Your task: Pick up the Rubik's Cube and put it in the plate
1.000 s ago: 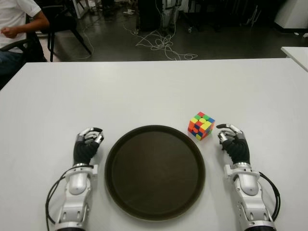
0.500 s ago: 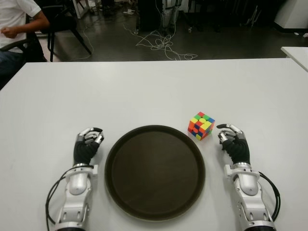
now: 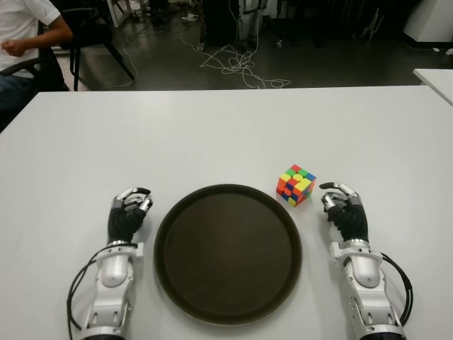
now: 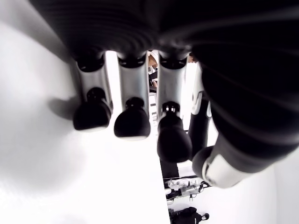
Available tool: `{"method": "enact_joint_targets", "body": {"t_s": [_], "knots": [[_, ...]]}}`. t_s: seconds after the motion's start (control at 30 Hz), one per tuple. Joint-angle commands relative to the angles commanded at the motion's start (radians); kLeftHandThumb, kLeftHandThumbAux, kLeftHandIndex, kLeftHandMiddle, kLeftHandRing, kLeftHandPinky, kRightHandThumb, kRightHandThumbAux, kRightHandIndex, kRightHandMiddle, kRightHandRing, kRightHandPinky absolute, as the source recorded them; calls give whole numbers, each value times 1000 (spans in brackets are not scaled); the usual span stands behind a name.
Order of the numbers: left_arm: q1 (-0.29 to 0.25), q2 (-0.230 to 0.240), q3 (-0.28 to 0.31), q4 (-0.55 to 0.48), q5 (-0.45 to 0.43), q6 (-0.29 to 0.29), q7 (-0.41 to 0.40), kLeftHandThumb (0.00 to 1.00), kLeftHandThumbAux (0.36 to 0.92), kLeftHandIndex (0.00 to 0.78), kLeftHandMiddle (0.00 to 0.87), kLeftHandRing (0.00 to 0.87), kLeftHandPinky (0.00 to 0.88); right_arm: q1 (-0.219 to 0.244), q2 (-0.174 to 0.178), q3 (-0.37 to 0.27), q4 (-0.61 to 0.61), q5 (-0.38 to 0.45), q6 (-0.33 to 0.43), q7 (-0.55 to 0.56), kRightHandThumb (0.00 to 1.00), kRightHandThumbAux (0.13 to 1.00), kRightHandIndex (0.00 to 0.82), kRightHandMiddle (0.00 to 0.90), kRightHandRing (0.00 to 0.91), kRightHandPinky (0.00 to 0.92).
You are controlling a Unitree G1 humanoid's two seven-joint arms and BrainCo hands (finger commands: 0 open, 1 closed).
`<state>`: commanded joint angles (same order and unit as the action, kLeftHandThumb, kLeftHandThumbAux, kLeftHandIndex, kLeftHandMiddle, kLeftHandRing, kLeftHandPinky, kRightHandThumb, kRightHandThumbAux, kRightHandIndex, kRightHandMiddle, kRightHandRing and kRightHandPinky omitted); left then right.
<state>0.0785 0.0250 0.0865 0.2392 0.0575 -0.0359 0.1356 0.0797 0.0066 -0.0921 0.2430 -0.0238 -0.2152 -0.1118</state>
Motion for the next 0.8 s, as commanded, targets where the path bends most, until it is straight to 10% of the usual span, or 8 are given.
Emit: {"method": "enact_joint_targets", "body": {"t_s": [0.8], "knots": [[2, 4, -1, 8, 7, -13, -4, 710, 706, 442, 804, 819, 794, -4, -5, -4, 15, -6, -45, -9, 694, 727, 438, 805, 813, 805]]}}
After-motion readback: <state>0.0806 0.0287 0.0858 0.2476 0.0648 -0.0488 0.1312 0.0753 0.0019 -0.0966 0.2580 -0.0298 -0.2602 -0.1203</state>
